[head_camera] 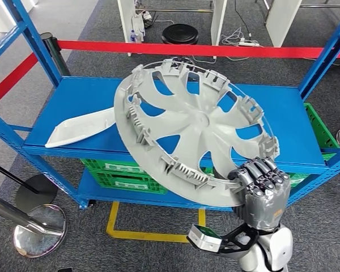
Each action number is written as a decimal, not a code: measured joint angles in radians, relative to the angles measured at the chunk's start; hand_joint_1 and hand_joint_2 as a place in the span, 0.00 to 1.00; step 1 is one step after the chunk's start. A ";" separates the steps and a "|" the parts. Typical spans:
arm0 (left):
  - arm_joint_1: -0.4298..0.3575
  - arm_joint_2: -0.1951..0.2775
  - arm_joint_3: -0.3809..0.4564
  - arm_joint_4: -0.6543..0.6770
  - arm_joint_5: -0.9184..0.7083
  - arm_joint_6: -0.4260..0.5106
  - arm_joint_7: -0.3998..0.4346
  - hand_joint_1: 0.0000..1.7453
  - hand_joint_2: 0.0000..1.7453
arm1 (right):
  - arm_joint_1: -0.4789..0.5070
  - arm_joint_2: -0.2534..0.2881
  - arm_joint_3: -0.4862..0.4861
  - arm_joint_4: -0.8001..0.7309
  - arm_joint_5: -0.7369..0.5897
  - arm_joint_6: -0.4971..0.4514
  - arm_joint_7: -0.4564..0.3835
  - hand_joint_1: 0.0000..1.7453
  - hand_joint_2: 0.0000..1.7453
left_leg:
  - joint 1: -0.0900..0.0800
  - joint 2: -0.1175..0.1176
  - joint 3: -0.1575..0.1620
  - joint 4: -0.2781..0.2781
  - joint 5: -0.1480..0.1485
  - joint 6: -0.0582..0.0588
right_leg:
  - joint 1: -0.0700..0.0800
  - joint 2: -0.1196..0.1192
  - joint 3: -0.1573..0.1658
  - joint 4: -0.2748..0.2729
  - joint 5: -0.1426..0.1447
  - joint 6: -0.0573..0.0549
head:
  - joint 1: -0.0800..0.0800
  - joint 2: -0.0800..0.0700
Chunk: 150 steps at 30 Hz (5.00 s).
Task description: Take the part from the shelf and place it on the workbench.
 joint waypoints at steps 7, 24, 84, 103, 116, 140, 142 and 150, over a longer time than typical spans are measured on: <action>0.000 -0.001 0.008 0.000 -0.015 0.031 0.003 0.00 1.00 | 0.020 -0.001 0.035 0.037 -0.105 0.000 -0.006 1.00 1.00 | -0.007 0.000 -0.001 0.003 -0.002 0.008 | -0.006 0.000 0.000 -0.002 0.003 0.008 | 0.000 0.000; -0.001 -0.011 0.034 0.000 -0.043 0.049 0.007 0.00 1.00 | 0.032 -0.066 0.120 0.123 -0.255 0.000 0.063 1.00 1.00 | -0.001 0.005 -0.022 -0.009 0.045 -0.001 | -0.002 0.004 0.062 -0.013 -0.031 0.011 | 0.004 0.000; -0.012 -0.022 0.077 0.000 -0.170 0.044 0.023 0.00 1.00 | 0.120 -0.084 0.060 -0.005 -0.212 0.000 -0.007 1.00 1.00 | 0.009 0.081 -0.073 -0.023 0.105 -0.006 | -0.001 -0.055 0.144 -0.045 -0.071 0.024 | 0.009 0.000; -0.027 -0.026 0.068 0.000 -0.193 0.040 0.018 0.00 1.00 | 0.182 -0.075 0.017 -0.078 -0.222 0.000 -0.007 1.00 1.00 | 0.017 -0.011 0.088 -0.068 -0.002 0.006 | 0.006 0.064 -0.064 -0.030 0.082 0.006 | 0.008 0.000; -0.028 -0.031 0.065 0.000 -0.197 0.040 0.012 0.00 1.00 | 0.185 -0.075 0.009 -0.083 -0.223 0.000 -0.007 1.00 1.00 | 0.018 0.149 -0.052 -0.047 0.114 -0.017 | 0.010 -0.066 0.139 -0.094 -0.042 0.020 | 0.015 0.000; -0.035 -0.033 0.044 0.001 -0.274 -0.008 0.018 0.00 1.00 | 0.285 -0.044 -0.047 -0.226 -0.231 0.000 -0.007 1.00 1.00 | 0.035 0.076 -0.057 -0.008 0.058 -0.001 | -0.009 -0.002 -0.103 0.274 -0.075 0.050 | 0.022 0.000; -0.036 -0.033 0.041 0.001 -0.281 -0.012 0.018 0.00 1.00 | 0.295 -0.036 -0.055 -0.246 -0.231 0.000 -0.007 1.00 1.00 | 0.034 0.103 -0.078 -0.006 0.076 -0.009 | -0.009 -0.027 -0.017 0.190 -0.026 0.050 | 0.022 0.000; -0.040 -0.028 0.036 0.001 -0.295 -0.012 0.019 0.00 1.00 | 0.309 -0.010 -0.076 -0.295 -0.243 0.000 -0.007 1.00 1.00 | 0.040 0.108 -0.095 0.046 0.049 -0.059 | 0.003 -0.042 0.120 -0.051 -0.061 -0.017 | 0.024 0.000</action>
